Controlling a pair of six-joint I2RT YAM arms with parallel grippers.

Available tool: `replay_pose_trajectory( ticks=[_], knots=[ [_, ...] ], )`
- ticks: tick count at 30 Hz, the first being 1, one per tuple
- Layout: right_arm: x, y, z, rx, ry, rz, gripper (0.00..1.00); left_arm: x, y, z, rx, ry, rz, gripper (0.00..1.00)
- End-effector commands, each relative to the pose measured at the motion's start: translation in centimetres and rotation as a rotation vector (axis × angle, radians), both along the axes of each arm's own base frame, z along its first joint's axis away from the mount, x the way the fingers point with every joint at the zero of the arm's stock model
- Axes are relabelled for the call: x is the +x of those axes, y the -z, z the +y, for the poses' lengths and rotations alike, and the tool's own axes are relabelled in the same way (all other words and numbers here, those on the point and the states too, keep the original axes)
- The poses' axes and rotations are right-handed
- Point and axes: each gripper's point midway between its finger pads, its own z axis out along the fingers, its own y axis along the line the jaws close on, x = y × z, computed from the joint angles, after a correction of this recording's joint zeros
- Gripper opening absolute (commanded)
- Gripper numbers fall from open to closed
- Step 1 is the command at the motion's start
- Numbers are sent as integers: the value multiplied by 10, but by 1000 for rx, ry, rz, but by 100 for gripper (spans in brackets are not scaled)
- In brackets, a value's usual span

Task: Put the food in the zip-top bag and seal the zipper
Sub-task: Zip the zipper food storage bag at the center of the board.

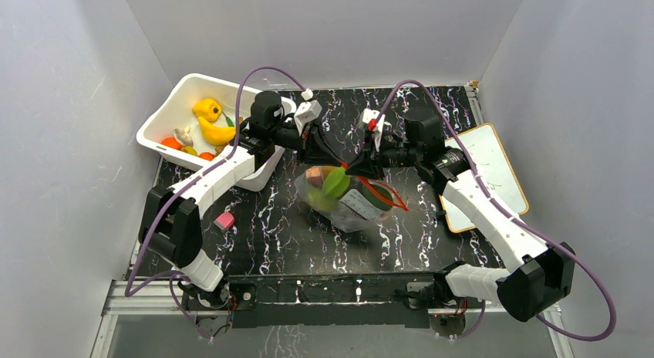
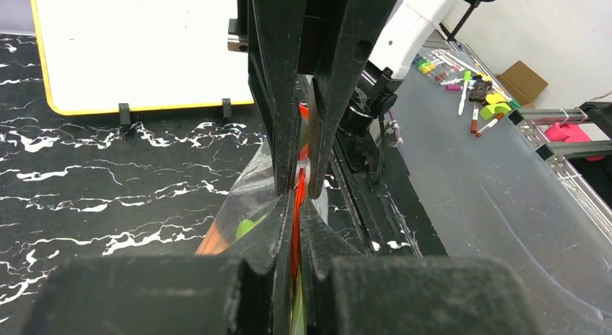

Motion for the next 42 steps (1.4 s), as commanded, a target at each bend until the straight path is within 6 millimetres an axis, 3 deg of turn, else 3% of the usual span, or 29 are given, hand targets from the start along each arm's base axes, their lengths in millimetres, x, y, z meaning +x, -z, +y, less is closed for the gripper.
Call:
replay_pose_trajectory(
  ticks=[1,8,10,14,19,24,42],
  knots=[
    [8,-29,2,46,19,-86,0,3,-24,-1,-28,-39,-89,0],
    [9,-15,-13,-18,118,-30,0,35,-38,10,2,-253,-151,0],
    [7,-11,-18,-37,146,-19,0,51,-39,19,18,-346,-159,0],
    [1,-2,-26,-62,180,10,0,65,-40,35,4,-404,-136,0],
    [-1,6,-34,-85,237,44,0,76,-31,45,25,-445,-124,0],
    [-2,1,-47,-115,310,56,0,91,-22,54,54,-486,-121,0],
    [-32,-1,-66,-123,447,270,0,141,1,74,102,-585,-108,0]
  ],
)
